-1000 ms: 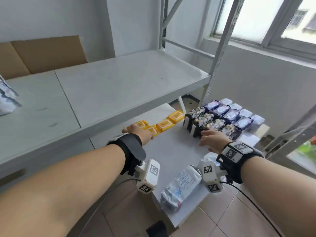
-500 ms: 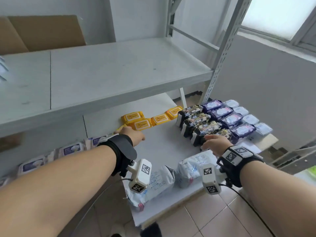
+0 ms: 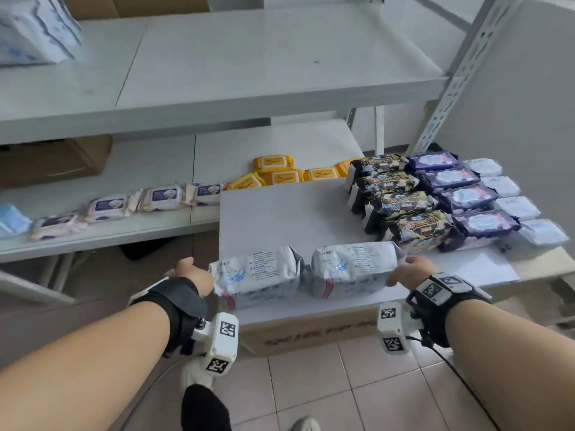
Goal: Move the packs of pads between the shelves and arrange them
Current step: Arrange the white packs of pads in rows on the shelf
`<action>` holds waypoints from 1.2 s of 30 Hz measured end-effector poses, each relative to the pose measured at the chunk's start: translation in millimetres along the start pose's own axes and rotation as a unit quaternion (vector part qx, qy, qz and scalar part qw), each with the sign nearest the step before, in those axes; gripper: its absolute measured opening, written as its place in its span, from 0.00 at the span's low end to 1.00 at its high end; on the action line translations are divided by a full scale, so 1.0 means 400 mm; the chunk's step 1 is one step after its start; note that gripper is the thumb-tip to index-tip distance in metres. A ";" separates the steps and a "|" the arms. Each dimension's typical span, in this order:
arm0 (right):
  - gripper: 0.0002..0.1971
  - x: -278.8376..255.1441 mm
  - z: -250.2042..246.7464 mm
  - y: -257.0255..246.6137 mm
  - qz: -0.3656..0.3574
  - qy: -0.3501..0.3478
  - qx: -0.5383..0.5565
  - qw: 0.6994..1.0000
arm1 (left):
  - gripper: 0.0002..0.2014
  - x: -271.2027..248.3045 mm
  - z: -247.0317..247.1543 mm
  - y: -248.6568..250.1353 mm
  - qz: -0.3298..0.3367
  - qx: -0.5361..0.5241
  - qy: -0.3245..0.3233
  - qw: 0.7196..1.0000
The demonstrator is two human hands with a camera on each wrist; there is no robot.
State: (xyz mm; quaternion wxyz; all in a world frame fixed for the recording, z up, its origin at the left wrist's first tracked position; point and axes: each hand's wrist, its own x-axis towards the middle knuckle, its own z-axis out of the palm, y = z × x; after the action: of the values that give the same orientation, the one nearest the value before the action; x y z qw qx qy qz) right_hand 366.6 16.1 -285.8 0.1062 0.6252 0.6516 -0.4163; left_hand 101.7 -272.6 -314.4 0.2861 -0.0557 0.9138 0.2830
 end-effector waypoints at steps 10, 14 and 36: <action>0.46 0.090 0.062 0.052 -0.151 -0.078 0.181 0.969 | 0.38 0.007 0.108 -0.095 0.073 -0.163 -0.098 0.979; 0.48 0.105 0.090 0.053 -0.161 -0.126 0.243 0.948 | 0.27 0.035 0.116 -0.097 0.089 -0.172 -0.111 0.975; 0.29 0.105 0.112 -0.018 -0.136 -0.191 0.303 0.924 | 0.20 0.050 0.086 -0.043 0.103 -0.246 -0.148 0.952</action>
State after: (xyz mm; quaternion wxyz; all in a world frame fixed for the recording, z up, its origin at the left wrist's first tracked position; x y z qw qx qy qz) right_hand 334.6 17.3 -338.7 -0.0243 0.4415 0.5404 -0.7158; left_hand 106.5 -266.9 -357.0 0.3649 0.0122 0.7638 0.5323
